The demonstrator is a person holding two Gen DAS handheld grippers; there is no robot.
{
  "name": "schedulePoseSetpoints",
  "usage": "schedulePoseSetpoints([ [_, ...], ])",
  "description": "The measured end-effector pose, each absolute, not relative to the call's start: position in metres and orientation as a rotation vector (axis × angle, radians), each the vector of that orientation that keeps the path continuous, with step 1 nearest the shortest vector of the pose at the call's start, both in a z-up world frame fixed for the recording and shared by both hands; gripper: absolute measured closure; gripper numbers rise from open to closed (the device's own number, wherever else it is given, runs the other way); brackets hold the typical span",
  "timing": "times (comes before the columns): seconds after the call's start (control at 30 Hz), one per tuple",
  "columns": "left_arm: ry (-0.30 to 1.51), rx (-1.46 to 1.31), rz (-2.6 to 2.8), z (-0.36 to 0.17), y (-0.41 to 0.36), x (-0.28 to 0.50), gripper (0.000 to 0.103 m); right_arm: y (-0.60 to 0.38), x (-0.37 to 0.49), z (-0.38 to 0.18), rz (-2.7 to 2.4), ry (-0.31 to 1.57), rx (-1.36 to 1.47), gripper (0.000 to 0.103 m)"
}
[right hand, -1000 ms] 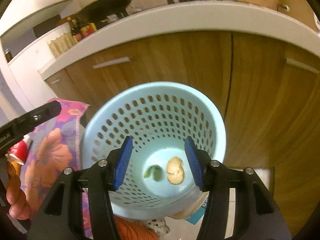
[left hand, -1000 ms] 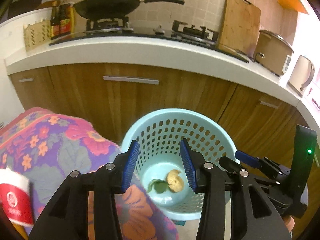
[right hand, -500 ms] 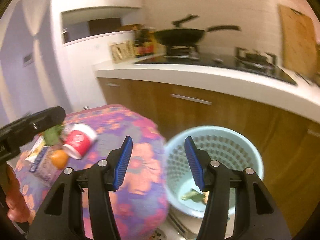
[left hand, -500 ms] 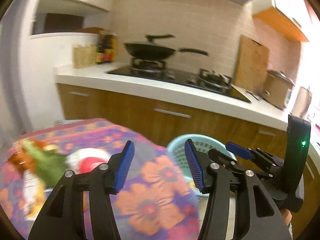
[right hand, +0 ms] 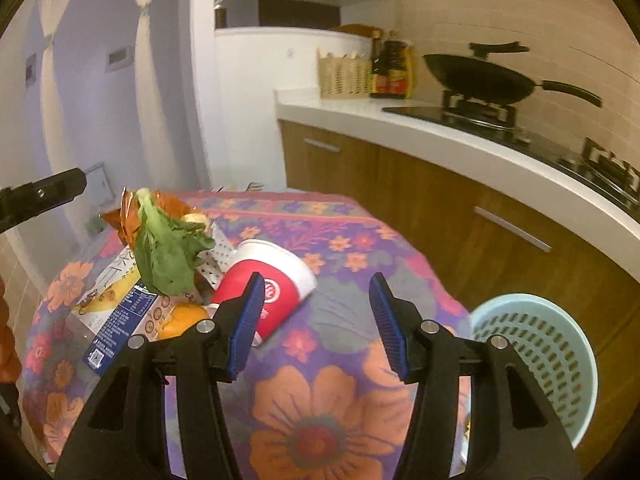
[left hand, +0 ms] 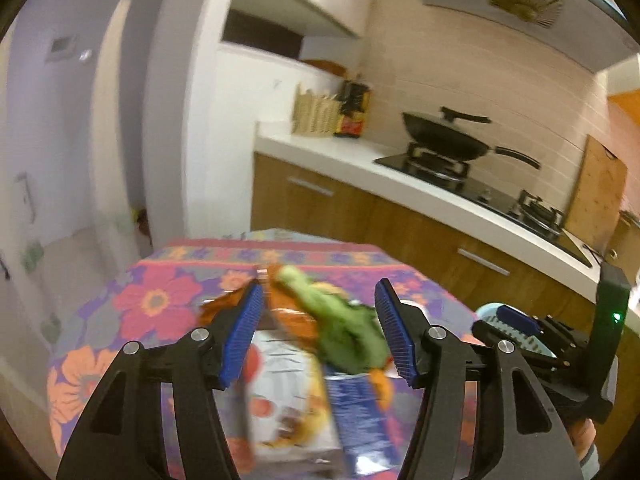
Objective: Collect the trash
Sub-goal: 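Grasp the green leafy vegetable with the right tool while the left grasps the snack wrapper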
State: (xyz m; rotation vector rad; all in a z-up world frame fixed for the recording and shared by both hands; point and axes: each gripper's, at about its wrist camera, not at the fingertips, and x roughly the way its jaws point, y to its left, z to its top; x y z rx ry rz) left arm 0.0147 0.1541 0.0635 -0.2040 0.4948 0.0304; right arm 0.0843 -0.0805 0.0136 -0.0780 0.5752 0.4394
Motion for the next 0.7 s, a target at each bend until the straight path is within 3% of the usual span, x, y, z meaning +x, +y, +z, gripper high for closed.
schedulePoseSetpoints([
  [0.23,0.596,-0.310,-0.027,0.035,0.193,0.053,0.048,-0.055,0.101,0.000,0.471,0.612,-0.111,0.052],
  [0.47,0.651,-0.371,-0.076,0.013,0.204,0.080,0.059,-0.034,0.101,0.005,0.553,0.613,-0.119,0.052],
  [0.7,0.649,-0.446,-0.122,0.003,0.214,0.083,0.059,0.011,0.111,0.018,0.722,0.635,-0.155,0.052],
])
